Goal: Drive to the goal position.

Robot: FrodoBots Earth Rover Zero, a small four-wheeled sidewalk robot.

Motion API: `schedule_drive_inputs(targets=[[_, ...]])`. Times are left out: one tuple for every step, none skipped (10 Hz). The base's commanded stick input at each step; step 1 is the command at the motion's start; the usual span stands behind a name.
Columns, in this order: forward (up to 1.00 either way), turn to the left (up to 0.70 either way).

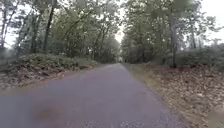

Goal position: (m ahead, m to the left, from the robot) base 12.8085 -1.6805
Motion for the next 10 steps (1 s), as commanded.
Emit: schedule_drive_inputs(targets=[[0.7,0.0],[0.7,0.0],[0.7,0.0],[0.7,-0.02],[0.7,-0.12],[0.7,-0.12],[0.7,-0.02],[0.7,0.0],[0.7,0.0],[0.7,0.0]])
